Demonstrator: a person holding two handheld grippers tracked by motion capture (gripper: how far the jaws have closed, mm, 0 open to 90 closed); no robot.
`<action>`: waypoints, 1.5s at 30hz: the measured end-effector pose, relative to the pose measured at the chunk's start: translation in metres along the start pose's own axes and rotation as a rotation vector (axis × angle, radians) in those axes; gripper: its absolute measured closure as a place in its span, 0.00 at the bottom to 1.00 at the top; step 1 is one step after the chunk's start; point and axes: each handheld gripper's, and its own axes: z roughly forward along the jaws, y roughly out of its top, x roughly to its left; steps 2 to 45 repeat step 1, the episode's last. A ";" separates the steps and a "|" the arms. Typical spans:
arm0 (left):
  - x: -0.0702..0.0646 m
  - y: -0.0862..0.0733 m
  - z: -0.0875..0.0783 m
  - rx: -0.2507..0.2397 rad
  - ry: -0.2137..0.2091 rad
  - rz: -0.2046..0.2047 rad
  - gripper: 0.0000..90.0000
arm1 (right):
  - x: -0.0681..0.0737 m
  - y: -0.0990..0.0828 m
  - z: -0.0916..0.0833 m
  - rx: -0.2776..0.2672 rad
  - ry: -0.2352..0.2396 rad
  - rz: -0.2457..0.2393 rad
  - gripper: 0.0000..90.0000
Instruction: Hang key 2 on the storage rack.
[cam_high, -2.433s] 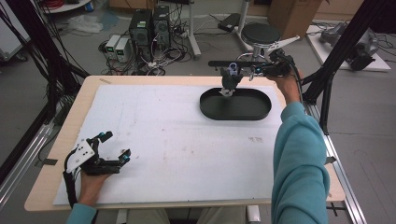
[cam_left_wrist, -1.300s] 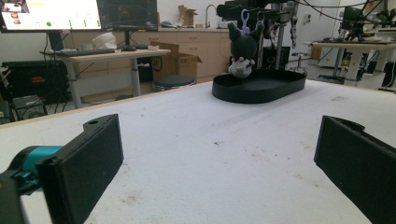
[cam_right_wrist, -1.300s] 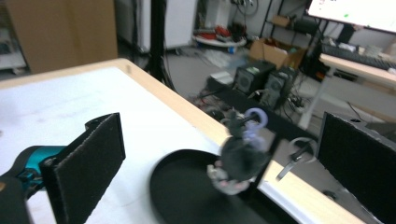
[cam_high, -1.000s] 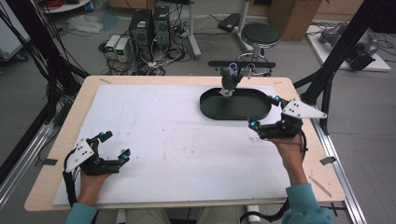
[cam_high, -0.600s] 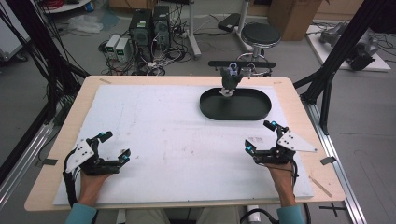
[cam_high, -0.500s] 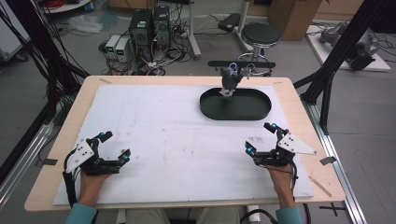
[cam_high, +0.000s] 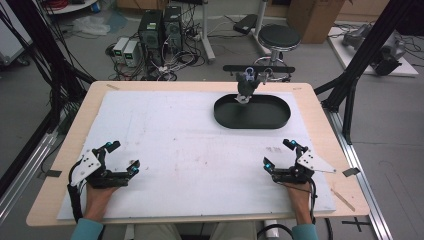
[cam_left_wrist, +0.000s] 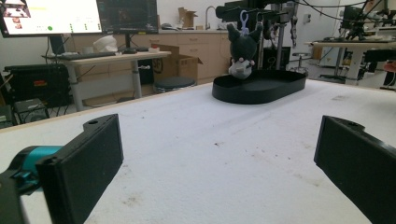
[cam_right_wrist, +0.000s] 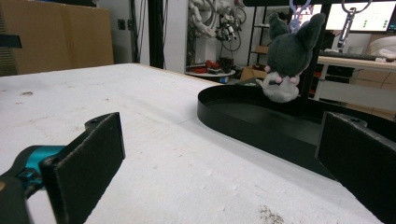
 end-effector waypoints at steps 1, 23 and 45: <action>0.000 0.000 -0.001 -0.004 0.004 -0.001 0.02 | 0.000 0.000 0.000 0.000 0.000 0.000 0.01; 0.000 0.000 -0.001 -0.004 0.004 -0.001 0.02 | 0.000 0.000 0.000 0.000 0.000 0.000 0.01; 0.000 0.000 -0.001 -0.004 0.004 -0.001 0.02 | 0.000 0.000 0.000 0.000 0.000 0.000 0.01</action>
